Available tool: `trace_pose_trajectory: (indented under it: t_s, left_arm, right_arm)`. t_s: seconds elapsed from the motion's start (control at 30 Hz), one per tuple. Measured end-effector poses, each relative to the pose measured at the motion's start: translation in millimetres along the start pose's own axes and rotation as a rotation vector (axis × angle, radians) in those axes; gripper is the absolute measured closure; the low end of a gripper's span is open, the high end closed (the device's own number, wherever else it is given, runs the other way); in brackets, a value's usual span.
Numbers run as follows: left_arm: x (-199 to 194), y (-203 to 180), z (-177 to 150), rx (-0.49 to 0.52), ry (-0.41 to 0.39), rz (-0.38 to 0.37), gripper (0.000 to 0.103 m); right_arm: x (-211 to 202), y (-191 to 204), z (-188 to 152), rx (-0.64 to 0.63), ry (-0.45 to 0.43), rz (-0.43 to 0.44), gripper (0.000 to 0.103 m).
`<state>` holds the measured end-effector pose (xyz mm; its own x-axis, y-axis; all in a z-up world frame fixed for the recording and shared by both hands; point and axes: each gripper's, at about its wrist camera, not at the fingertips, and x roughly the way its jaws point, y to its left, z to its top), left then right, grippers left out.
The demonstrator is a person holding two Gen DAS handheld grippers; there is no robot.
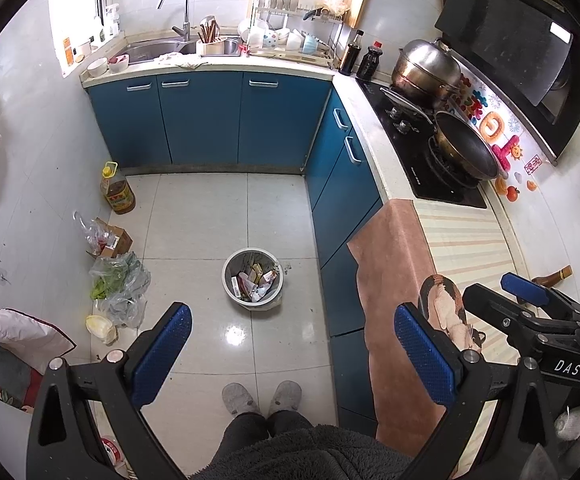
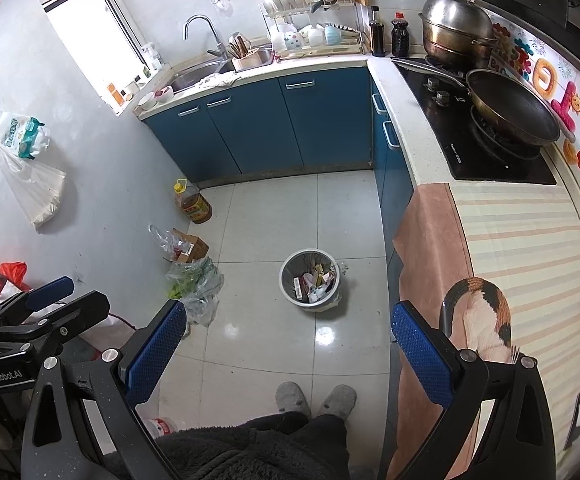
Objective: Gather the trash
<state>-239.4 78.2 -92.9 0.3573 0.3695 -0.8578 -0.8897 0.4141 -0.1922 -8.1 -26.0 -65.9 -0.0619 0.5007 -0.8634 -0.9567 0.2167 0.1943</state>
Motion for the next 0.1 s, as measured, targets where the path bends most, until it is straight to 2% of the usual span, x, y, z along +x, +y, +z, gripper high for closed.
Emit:
trace_pose_trajectory:
  t_s: [0.1]
  left_arm:
    - [-4.4, -2.7, 1.8, 0.015, -0.001, -0.009, 0.0]
  right_arm:
    - [0.0, -0.5, 0.0, 0.001, -0.001, 0.001, 0.0]
